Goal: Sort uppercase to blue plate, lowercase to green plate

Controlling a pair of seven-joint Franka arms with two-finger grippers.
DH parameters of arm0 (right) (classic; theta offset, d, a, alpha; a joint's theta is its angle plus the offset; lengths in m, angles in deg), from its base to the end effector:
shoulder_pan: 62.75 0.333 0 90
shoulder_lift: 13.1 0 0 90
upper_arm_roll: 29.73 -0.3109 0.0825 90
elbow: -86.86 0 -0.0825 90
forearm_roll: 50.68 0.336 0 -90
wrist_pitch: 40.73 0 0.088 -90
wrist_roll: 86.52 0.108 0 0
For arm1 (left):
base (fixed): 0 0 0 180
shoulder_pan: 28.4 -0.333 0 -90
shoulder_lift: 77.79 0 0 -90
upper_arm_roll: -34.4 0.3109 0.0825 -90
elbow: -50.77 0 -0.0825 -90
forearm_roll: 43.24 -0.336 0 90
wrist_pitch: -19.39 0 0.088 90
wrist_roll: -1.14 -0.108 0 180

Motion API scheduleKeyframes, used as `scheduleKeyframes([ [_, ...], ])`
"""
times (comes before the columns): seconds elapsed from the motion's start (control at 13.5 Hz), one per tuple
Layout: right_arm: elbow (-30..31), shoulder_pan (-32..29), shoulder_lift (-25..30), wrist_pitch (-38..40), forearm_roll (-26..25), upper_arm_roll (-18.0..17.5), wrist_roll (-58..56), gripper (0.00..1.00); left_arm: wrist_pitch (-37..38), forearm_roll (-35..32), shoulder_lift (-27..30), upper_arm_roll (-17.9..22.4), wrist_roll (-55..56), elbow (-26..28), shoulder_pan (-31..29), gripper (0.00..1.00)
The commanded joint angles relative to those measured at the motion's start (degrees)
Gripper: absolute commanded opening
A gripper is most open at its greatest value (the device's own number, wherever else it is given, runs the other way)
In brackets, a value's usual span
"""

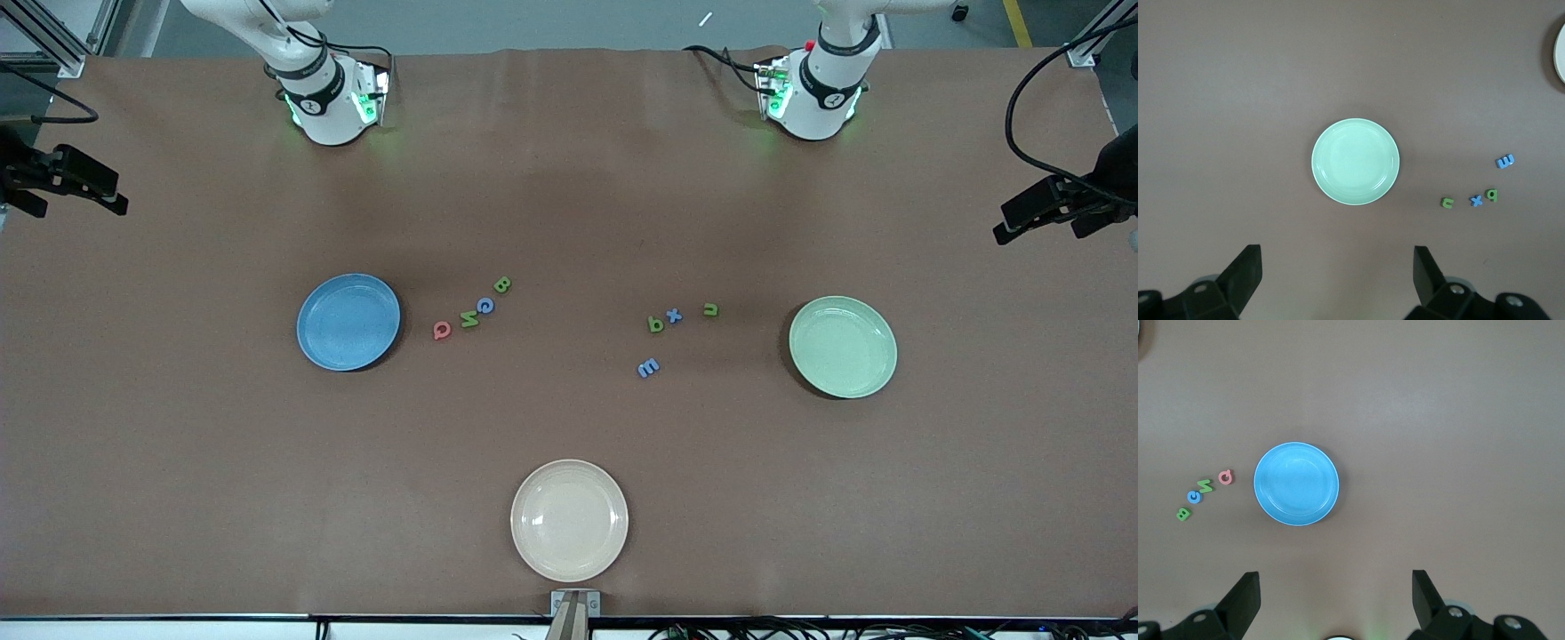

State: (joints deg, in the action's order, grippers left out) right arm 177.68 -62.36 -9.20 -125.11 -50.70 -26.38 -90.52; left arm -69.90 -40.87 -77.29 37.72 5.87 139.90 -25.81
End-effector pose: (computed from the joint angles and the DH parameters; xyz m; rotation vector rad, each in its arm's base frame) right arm 0.4747 -0.0257 0.6374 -3.1344 -0.0288 0.0692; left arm 0.5030 0.0020 0.6282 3.0959 0.1465 0.0156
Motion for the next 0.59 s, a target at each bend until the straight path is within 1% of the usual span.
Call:
scheduleKeyframes([
  [0.0, 1.38, -0.04, 1.55, -0.17, 0.11, -0.1, -0.4, 1.0, 0.26, 0.44, 1.69, -0.15, 0.1, 1.39, -0.31, 1.0],
  [0.37, 1.03, -0.13, 1.37, 0.18, 0.02, -0.01, -0.4, 1.0, 0.26, 0.53, 0.81, 0.02, 0.63, 1.13, -0.4, 1.0],
  [0.52, 0.15, -0.13, 1.02, 0.71, -0.07, -0.01, 0.3, 1.0, 0.35, 0.88, -0.5, -0.15, 0.8, 1.13, 0.12, 1.0],
])
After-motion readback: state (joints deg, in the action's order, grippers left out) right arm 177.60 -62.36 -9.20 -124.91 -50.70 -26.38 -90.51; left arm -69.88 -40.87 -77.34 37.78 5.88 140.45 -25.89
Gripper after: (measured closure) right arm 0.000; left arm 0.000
